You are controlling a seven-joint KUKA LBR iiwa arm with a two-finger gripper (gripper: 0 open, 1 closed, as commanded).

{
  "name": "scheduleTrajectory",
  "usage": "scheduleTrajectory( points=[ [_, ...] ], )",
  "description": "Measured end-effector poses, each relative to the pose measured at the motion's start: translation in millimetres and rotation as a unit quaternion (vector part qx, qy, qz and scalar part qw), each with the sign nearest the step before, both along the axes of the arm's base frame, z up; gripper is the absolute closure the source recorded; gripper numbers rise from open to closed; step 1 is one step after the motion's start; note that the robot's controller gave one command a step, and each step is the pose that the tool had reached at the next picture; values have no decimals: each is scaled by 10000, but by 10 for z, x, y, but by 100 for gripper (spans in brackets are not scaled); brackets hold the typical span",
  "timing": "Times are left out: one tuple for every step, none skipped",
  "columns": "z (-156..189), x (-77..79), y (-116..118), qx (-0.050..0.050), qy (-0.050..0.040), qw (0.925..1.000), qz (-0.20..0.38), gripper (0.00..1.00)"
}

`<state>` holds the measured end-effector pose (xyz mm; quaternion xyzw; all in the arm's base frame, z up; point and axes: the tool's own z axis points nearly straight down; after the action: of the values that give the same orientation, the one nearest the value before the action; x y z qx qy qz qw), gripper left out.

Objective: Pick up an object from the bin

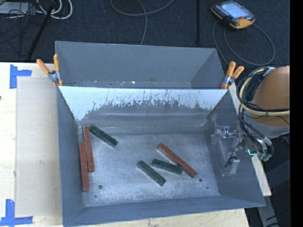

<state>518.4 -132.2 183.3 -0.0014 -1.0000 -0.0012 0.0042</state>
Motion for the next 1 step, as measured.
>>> scheduleTrajectory(
  points=[
    [42,17,2,-9,-35,10000,16,0]
  ],
)
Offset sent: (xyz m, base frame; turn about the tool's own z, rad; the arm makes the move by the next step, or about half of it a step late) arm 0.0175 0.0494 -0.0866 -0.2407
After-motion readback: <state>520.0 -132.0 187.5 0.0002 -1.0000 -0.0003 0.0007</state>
